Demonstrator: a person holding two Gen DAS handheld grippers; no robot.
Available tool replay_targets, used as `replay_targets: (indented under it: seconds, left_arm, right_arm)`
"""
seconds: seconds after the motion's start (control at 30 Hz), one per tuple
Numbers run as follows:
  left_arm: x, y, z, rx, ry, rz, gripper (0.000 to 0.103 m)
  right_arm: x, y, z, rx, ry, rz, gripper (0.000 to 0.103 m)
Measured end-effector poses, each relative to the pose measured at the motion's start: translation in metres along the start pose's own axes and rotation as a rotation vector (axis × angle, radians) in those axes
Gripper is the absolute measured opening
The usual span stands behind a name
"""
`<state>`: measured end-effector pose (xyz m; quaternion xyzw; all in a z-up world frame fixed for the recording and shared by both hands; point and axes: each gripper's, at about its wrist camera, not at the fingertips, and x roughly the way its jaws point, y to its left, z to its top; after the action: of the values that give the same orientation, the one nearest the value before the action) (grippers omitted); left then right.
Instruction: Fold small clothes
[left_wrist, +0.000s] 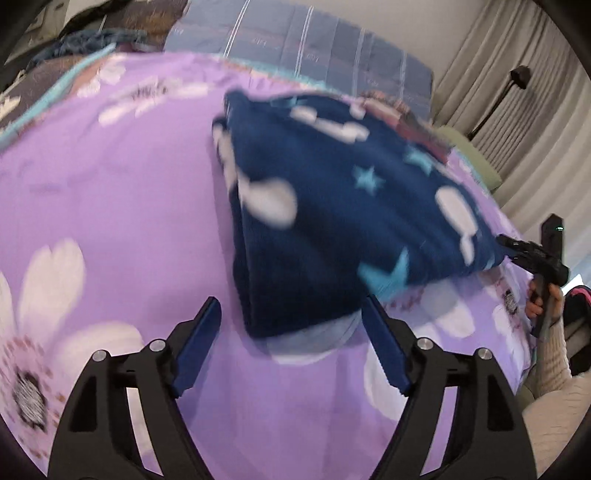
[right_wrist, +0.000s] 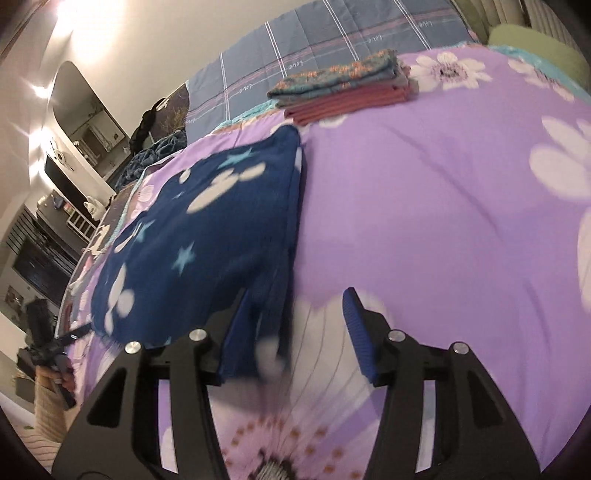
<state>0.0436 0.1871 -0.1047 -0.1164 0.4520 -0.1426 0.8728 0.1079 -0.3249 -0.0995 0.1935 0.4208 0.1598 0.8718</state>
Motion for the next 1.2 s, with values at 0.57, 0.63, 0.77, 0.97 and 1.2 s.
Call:
replay_targets:
  seconds: [0.57, 0.63, 0.77, 0.97, 1.2]
  left_arm:
    - [-0.02, 0.016, -0.026, 0.006, -0.076, 0.249, 0.0]
    - [-0.033, 0.018, -0.022, -0.073, -0.118, 0.22, 0.0]
    - [-0.063, -0.026, 0.006, 0.002, -0.242, 0.207, 0.013]
    - [-0.015, -0.157, 0.042, 0.284, -0.196, 0.007, 0.037]
    - [0.096, -0.317, 0.02, 0.638, -0.065, -0.077, 0.07]
  right_arm:
    - [-0.009, 0.01, -0.022, 0.03, -0.001, 0.001, 0.055]
    - [-0.007, 0.008, -0.019, 0.034, 0.008, 0.007, 0.049]
    - [-0.006, 0.01, -0.009, -0.003, 0.001, 0.015, 0.044]
    - [-0.003, 0.007, -0.001, -0.003, -0.005, 0.055, 0.044]
    - [-0.017, -0.022, 0.019, 0.048, -0.008, -0.006, 0.044]
